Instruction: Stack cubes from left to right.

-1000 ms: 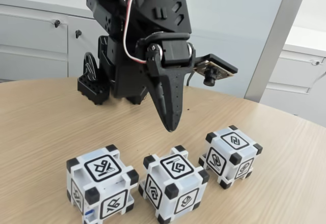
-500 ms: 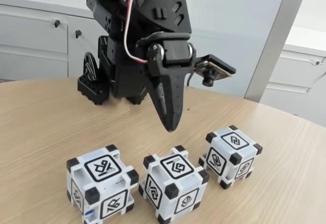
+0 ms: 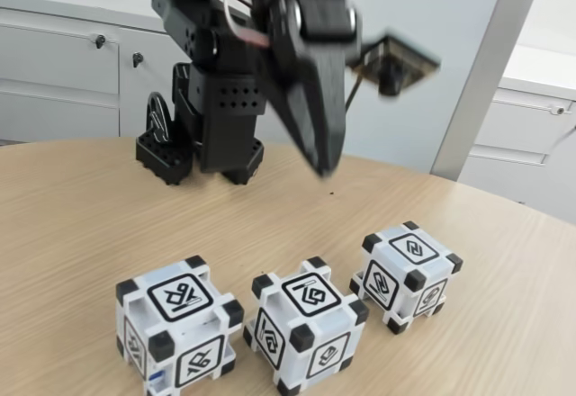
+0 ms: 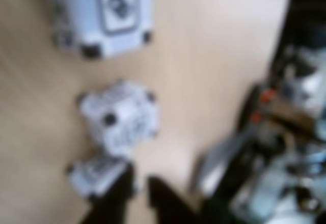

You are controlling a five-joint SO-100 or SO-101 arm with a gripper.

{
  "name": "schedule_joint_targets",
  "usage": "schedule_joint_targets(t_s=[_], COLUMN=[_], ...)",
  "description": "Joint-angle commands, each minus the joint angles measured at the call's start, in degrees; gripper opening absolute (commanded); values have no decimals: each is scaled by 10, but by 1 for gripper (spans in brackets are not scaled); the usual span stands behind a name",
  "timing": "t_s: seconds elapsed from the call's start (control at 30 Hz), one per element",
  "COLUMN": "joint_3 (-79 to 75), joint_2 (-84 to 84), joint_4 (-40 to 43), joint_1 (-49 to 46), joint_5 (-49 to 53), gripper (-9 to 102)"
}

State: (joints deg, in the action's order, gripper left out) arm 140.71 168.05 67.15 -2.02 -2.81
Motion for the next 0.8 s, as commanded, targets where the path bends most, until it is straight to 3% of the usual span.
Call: schedule_joint_targets(t_s=[0.0,0.43,0.57,0.77], joint_3=[-113,-460,-471,-464], joint_2=[-48,-558,-649,-682], joint_4=[64,98,127,135], joint_1=[3,2,2,2], joint_5=[-20,-46,-4,38], gripper=[0,4,19,32])
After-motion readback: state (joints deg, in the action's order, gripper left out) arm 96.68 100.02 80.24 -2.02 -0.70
